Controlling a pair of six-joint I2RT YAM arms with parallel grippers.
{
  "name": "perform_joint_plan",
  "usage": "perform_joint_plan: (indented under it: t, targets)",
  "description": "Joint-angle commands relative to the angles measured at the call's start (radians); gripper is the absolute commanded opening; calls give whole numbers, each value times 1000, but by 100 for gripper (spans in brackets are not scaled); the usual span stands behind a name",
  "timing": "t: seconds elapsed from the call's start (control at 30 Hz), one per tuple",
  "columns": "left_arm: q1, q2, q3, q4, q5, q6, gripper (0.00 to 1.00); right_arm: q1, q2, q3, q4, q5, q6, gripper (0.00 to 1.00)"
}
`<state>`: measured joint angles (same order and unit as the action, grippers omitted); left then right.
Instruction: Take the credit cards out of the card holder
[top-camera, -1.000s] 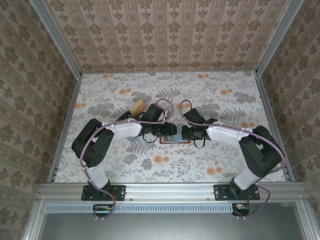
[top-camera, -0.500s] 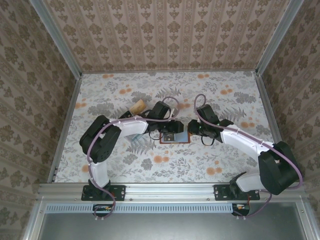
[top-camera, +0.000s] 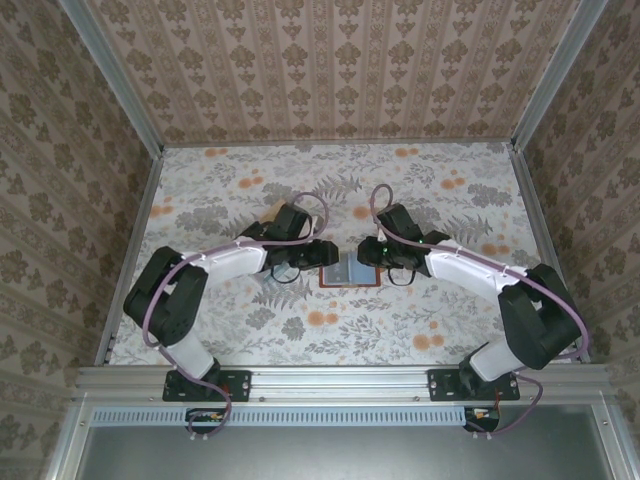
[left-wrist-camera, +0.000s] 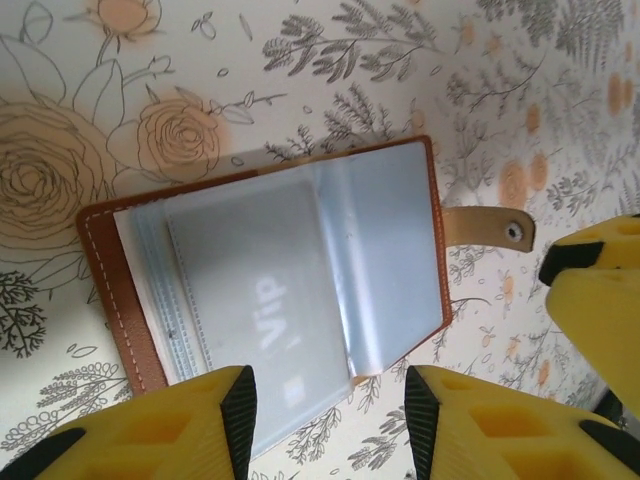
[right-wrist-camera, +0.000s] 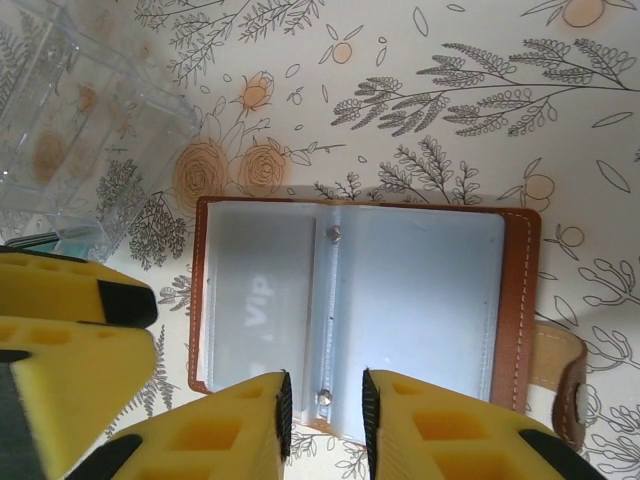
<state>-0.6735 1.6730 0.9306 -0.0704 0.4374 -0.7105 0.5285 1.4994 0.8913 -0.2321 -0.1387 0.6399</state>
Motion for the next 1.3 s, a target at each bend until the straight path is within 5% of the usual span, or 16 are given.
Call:
perform_joint_plan:
  t: [0.0,0.3,1.27]
  targets:
    - [-6,36,13,-11,-23,4,46,1,15,35,-31,21,-5,29]
    - [-33,124,61,0,15,2,47,-5,38,-29,-82,111,-32,25]
    - [-61,139,106,-33,22,19,52,-5,150,-83,-32,89,-36,24]
